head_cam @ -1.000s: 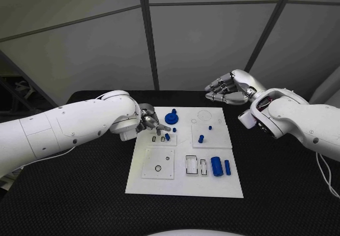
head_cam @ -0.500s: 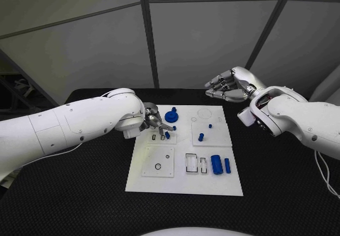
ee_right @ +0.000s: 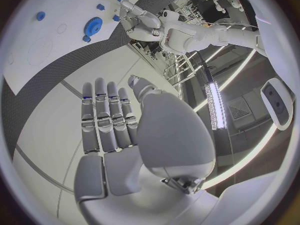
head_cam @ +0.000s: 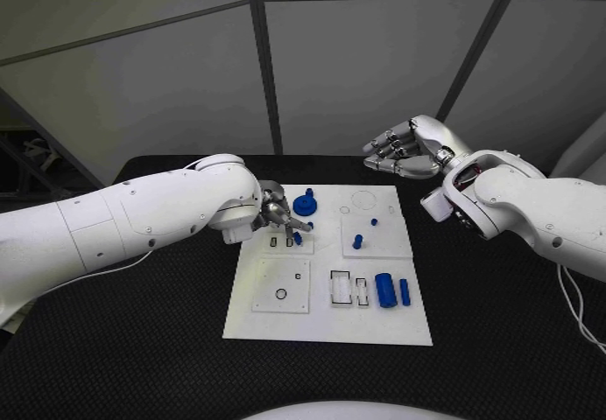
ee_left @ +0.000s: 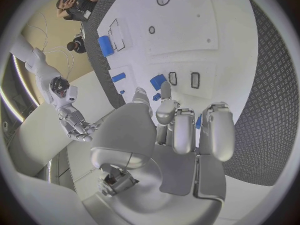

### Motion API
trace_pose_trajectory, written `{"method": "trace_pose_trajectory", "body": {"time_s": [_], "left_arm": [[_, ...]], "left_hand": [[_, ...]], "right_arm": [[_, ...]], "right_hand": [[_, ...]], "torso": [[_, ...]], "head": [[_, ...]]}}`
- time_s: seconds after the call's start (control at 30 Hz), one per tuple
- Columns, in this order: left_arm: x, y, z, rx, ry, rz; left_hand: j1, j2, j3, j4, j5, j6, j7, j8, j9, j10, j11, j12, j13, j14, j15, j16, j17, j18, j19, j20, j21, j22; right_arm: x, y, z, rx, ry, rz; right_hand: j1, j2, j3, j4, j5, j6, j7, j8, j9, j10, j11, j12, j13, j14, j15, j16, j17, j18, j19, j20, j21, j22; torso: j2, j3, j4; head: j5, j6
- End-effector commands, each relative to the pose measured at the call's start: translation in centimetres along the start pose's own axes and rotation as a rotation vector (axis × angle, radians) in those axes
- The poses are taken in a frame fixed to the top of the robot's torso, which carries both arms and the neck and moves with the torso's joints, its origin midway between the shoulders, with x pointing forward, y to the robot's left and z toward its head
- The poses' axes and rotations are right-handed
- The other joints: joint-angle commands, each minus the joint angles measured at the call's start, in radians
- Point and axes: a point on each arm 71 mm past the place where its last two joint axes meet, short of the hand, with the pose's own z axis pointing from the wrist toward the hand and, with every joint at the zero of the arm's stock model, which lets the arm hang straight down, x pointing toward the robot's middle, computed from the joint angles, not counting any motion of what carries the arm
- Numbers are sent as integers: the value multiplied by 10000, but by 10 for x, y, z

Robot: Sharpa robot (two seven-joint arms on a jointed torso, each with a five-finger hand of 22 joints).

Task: Assemble the parts on the task board

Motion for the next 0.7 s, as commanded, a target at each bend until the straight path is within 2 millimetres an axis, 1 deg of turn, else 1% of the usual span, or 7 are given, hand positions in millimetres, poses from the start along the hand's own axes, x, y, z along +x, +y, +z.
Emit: {"method": "trace_pose_trajectory", "body": {"time_s": [0.03,0.3,0.37,0.7], "left_arm": [[0,-1,0,-15,88,171],[0,-1,1,-60,144,207],[0,-1,1,-61,167,224],[1,-2,3,-80,279,307]], "left_hand": [[52,54,-13,-31,1,-69,3,41,24,-44,-27,-19,9,565,-52,-24,931,-16,-8,-38,11,7],[117,77,-6,-47,16,-99,2,76,84,-38,-28,-4,31,566,-53,-24,934,-19,-5,-38,20,27],[128,80,-5,-50,18,-104,2,81,93,-37,-28,-2,33,566,-53,-24,935,-20,-4,-38,22,32],[204,92,-1,-74,27,-133,1,114,152,-42,-29,-5,33,566,-53,-28,935,-20,-6,-38,23,39]], "right_arm": [[-1,1,1,-49,-115,23],[-2,1,0,-28,-107,21],[-2,1,0,-29,-96,24],[-1,2,1,-32,-54,37]], "right_hand": [[-45,-84,-47,21,60,-12,64,-50,0,-11,80,-39,-24,17,64,-50,-16,115,-7,64,-64,-26],[-44,-79,-47,21,75,-12,67,-54,1,-14,83,-43,-36,15,69,-70,-25,115,-6,69,-87,-41],[-44,-79,-47,21,75,-12,67,-54,1,-14,83,-43,-36,15,69,-70,-25,115,-6,69,-87,-41],[-44,-76,-49,21,97,-16,71,-61,2,-21,89,-51,-56,6,78,-105,-42,114,-8,78,-127,-65]], "torso": [[-14,-5,-5],[-18,-1,5],[-14,-5,10],[-13,-5,-2]], "head": [[-8,-22],[-31,-35],[-40,-39],[-39,-51]]}}
